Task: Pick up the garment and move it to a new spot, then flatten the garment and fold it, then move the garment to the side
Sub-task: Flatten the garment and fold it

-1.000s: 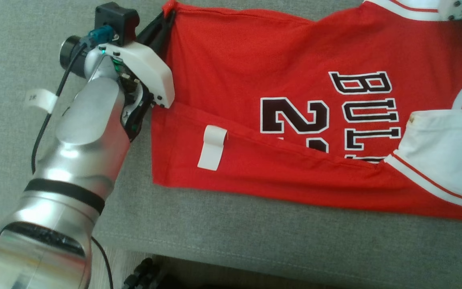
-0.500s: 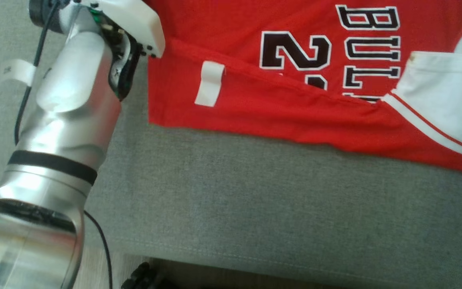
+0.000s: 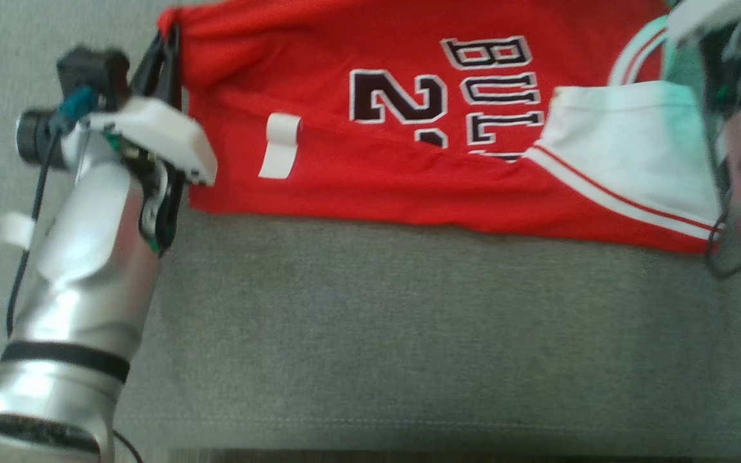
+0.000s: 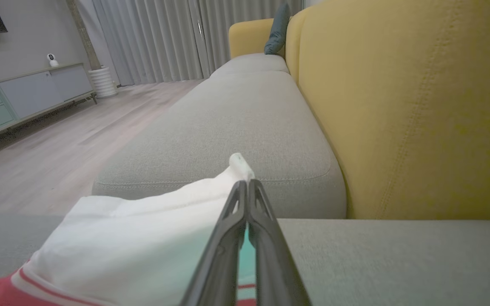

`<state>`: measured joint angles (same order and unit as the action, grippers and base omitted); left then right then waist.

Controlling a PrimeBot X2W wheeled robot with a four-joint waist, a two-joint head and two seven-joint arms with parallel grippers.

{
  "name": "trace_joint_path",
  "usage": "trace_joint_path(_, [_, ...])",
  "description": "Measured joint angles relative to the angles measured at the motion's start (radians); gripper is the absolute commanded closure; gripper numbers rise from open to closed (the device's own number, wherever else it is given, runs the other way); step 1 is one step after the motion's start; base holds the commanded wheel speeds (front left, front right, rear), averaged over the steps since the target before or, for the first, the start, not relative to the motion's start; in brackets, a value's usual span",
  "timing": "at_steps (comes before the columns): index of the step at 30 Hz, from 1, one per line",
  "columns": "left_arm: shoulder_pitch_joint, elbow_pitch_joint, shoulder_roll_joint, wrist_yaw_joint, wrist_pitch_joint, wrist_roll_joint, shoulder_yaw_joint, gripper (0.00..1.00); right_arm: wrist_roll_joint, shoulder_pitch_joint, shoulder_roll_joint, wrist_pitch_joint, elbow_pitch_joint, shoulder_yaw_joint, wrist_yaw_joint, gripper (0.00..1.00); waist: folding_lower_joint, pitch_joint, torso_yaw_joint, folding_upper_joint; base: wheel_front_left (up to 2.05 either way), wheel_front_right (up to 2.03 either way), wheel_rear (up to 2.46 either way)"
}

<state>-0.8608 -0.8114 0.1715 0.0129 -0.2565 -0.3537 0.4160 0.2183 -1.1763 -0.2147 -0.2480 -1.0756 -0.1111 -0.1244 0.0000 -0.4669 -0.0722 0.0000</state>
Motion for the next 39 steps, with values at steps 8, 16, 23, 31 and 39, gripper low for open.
trace_joint_path(8, [0.2,0.05,0.001,0.012,0.0,0.013,-0.07,1.0,0.237,0.356,-0.004,-0.003,0.238,-0.089,0.0,1.0,-0.0001,0.113,0.062,0.0001,0.0,0.0,0.0])
trace_joint_path(16, [0.296,0.049,0.002,0.012,0.0,0.053,-0.094,1.0,0.36,0.625,0.004,0.024,0.411,-0.128,0.0,1.0,-0.0001,0.17,0.113,0.0001,0.0,0.0,0.0])
trace_joint_path(23, [0.357,0.063,-0.018,0.033,0.0,0.094,-0.117,0.0,0.367,0.701,0.033,0.074,0.429,-0.127,0.0,0.25,-0.0001,0.188,0.122,0.0001,0.0,0.0,0.0])
trace_joint_path(31, [0.52,0.212,-0.067,0.084,0.001,0.125,-0.194,0.0,0.326,0.713,0.046,0.059,0.421,-0.012,0.0,0.0,-0.0001,0.229,0.077,0.0001,0.0,0.0,0.0])
trace_joint_path(39, [0.648,0.321,-0.117,0.082,0.001,0.139,-0.239,0.0,0.251,0.714,0.054,0.085,0.317,0.068,0.0,0.0,-0.0001,0.256,0.007,0.0001,0.0,0.0,0.0])
